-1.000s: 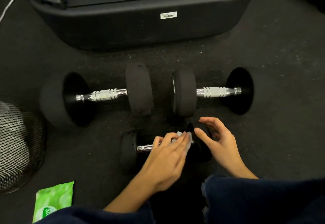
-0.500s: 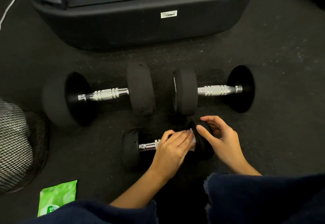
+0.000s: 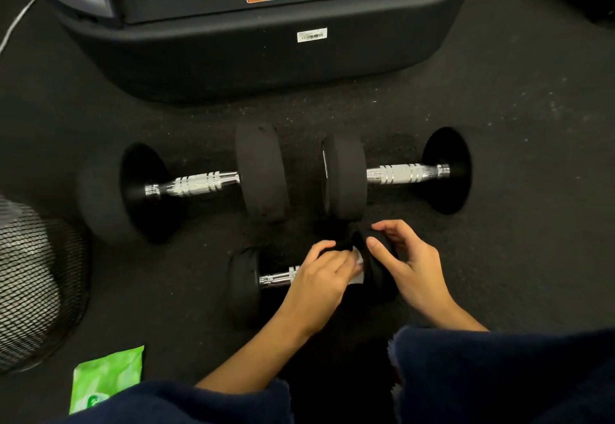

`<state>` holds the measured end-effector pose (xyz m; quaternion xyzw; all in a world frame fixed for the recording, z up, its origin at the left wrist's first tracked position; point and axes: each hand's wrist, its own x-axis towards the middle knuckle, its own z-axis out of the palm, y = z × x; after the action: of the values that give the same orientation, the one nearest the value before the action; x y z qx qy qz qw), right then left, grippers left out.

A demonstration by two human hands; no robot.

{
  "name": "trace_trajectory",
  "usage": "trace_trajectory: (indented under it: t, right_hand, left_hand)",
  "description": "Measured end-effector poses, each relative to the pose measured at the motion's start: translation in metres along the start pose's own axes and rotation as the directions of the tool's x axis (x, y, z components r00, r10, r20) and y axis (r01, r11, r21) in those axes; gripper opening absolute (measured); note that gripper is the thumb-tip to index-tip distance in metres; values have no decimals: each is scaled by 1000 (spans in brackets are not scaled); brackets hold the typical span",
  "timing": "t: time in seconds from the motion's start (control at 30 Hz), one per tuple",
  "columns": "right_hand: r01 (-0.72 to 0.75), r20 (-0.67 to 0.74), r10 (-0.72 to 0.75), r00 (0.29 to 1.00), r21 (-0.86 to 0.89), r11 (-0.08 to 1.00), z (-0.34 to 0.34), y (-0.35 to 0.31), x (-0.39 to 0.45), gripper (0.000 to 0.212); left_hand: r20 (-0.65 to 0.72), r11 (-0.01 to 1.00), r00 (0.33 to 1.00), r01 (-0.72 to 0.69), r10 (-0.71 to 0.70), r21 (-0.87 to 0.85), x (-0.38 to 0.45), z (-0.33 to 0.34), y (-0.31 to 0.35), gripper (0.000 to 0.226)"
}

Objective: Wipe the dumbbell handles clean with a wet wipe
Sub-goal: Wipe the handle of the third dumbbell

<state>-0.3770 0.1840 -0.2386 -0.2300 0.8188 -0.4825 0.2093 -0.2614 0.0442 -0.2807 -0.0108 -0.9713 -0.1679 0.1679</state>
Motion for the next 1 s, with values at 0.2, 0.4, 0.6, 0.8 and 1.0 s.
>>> trace_trajectory:
  t: [0.2,0.4,0.6,0.8,1.0]
  right_hand:
    - [-4,-20,4,1000,3,1000,2,0,-1,31]
    - [-23,-50,23,998,18,1000,7,-3,-5,24]
    - [-14,-67,14,998,-10,1000,8,-2,-4,23]
    - [-7,-47,6,999,-29,1000,6,-2,-4,23]
    - [-1,-46,1,999,-13,1000,6,0,-4,20]
  left_hand:
    - [-121,984,984,-116,133,135,-26,-2,-5,29]
    - [40,999,999,13,-11,-46,3,-5,2,33]
    - [329,829,873,461,-360,-316,26,-19,-1,27]
    - [419,814,788,555,-450,-169,41,-23,-6,35]
    - [179,990,974,140,-136,-9,9,-10,2,42]
